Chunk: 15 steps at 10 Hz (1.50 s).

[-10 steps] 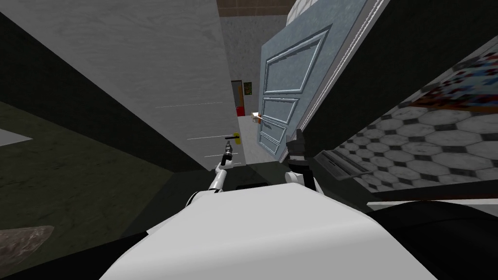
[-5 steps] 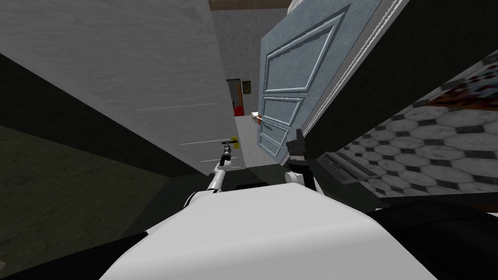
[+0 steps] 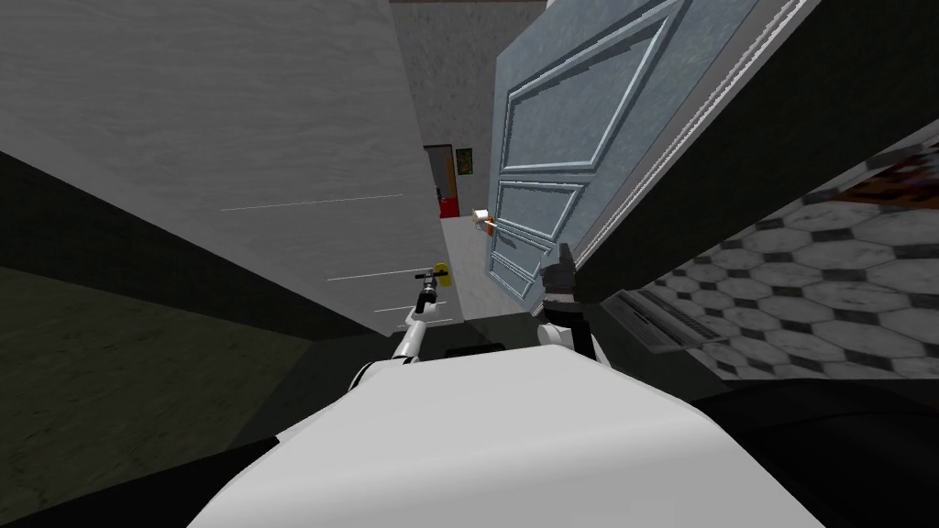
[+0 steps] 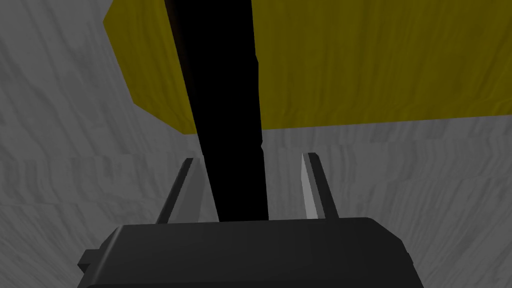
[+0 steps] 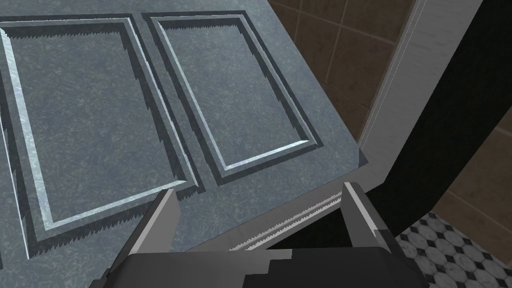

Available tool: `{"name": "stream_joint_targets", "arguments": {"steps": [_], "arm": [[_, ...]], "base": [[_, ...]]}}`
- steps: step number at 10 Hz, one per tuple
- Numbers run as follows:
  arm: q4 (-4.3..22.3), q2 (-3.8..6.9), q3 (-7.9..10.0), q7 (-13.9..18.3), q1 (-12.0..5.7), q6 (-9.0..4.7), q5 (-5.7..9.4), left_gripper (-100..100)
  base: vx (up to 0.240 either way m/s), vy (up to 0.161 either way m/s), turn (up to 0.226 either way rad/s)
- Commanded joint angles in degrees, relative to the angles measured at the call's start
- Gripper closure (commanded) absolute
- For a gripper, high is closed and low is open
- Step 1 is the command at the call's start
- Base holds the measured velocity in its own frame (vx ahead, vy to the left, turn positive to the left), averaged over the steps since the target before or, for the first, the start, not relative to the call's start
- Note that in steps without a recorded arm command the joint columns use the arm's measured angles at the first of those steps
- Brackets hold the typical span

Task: Push the door open

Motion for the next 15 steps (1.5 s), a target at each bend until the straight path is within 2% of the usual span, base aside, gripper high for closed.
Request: {"name": "stream_joint_targets", "arguments": {"steps": [1, 5, 6, 9, 15], "arm": [[0.0, 0.01, 0.0, 0.0, 0.02, 0.01, 0.0, 100], [0.0, 0.01, 0.0, 0.0, 0.02, 0.01, 0.0, 100], [-0.1, 0.66, 0.75, -0.2, -0.27, 0.01, 0.18, 100], [0.0, 1.32, 1.77, -0.6, -0.33, 0.02, 0.4, 100], [0.4, 2.85, 5.61, -2.1, -0.55, 0.07, 1.22, 100]], "base": [[-0.021, -0.002, -0.006], [-0.003, 0.0, -0.002], [0.113, -0.029, 0.023], [0.154, -0.054, 0.045], [0.199, -0.076, 0.071]]}}
